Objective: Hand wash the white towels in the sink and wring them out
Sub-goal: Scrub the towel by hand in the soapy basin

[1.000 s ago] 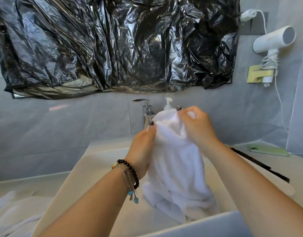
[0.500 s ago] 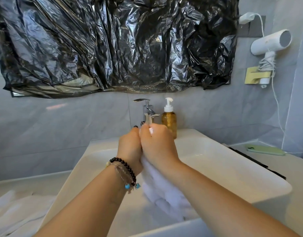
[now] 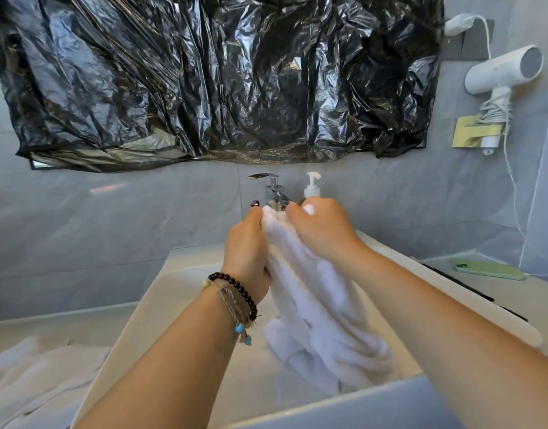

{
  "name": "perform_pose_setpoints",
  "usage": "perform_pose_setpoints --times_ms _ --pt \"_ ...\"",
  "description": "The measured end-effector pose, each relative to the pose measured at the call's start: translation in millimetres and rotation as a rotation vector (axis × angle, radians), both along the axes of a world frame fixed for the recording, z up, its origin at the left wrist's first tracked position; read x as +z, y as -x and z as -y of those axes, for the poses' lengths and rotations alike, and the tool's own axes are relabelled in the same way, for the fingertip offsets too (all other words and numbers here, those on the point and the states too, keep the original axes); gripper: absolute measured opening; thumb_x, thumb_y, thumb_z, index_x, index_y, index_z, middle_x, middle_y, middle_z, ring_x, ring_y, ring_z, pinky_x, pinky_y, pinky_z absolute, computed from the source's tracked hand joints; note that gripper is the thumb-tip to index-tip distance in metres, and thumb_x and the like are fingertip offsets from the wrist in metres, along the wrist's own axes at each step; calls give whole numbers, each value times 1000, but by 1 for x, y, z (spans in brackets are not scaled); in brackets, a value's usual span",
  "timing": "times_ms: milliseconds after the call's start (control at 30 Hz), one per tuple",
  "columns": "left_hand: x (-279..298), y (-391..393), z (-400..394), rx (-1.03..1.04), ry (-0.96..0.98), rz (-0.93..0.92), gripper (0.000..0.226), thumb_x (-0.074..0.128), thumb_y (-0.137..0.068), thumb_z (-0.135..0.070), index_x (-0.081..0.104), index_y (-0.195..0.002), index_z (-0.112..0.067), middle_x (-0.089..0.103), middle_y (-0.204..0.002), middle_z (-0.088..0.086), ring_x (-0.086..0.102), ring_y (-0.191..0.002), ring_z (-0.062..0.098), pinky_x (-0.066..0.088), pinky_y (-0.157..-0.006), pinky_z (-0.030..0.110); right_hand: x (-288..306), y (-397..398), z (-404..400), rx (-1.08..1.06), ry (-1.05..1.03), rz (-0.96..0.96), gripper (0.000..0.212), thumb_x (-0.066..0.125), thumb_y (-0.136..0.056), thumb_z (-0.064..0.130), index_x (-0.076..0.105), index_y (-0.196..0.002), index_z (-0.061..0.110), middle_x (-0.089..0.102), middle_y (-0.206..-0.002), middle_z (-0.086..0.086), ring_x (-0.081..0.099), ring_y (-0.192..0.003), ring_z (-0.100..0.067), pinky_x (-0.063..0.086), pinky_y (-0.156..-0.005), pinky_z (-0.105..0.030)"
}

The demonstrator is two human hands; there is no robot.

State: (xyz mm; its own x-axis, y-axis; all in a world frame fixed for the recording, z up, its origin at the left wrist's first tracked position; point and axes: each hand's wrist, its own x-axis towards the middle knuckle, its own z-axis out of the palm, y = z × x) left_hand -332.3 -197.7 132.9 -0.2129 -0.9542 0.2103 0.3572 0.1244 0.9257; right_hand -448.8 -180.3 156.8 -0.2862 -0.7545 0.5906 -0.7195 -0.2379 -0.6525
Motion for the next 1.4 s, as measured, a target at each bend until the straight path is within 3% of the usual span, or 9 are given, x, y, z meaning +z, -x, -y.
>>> perform_pose_setpoints --times_ms 133,267,433,600,667,900,1100,1267,1400 --pt "2 4 0 -92 15 -7 48 41 -104 -37 61 -117 5 65 -115 28 64 -107 37 48 -99 46 -12 28 -41 408 -382 -43 72 75 -63 68 61 -104 11 63 -92 7 59 -83 -9 48 -75 -28" --pt "-1 13 -7 -166 150 117 50 56 -89 -49 64 -106 -3 65 -102 21 61 -97 28 46 -98 46 -35 32 -42 298 -342 -354 30 80 -73 30 50 -69 26 52 -63 13 49 -60 2 37 -54 -12" --pt "-8 2 3 -174 321 153 84 71 -75 -59 52 -131 1 61 -130 24 55 -124 42 41 -106 59 6 46 -26 256 82 217 6 64 -77 -3 64 -82 -6 53 -71 -6 44 -74 -10 37 -60 -26" --pt "-32 20 -14 -371 498 692 65 86 -75 -25 51 -130 -25 67 -116 -16 61 -106 -9 50 -85 13 76 37 -38 372 192 588 17 64 -77 0 67 -81 15 67 -86 -6 64 -81 -19 50 -71 -31" --pt "-35 28 -17 -352 480 732 58 88 -72 -32 59 -122 -26 69 -107 -18 64 -99 -9 52 -81 14 99 44 -44 402 239 632 15 65 -79 2 69 -91 11 72 -94 -12 70 -88 -26 58 -76 -37" --pt "-18 -5 9 108 267 770 24 71 -52 -38 69 -74 -30 70 -81 -8 61 -78 12 55 -74 31 49 138 -62 -64 -28 159 20 80 -75 13 69 -88 3 65 -83 -7 55 -77 -15 43 -63 -28" --pt "-4 -19 29 387 125 625 39 60 -51 -28 62 -86 -11 65 -81 5 56 -73 24 47 -63 34 -23 142 -51 4 -901 -324 49 82 -65 55 60 -98 25 71 -89 -3 64 -80 -18 53 -71 -29" --pt "-21 -18 33 327 34 795 64 66 -41 -30 64 -101 -5 63 -84 4 60 -75 23 41 -56 26 22 94 -7 -135 -83 -219 7 74 -81 25 69 -78 21 64 -77 3 56 -74 -12 38 -65 -21" --pt "-30 -17 41 284 -12 783 73 82 -44 -24 58 -111 -7 69 -104 10 65 -85 22 52 -69 30 44 43 37 -22 119 -376 6 69 -85 26 66 -83 20 65 -81 3 59 -81 -17 46 -70 -28"
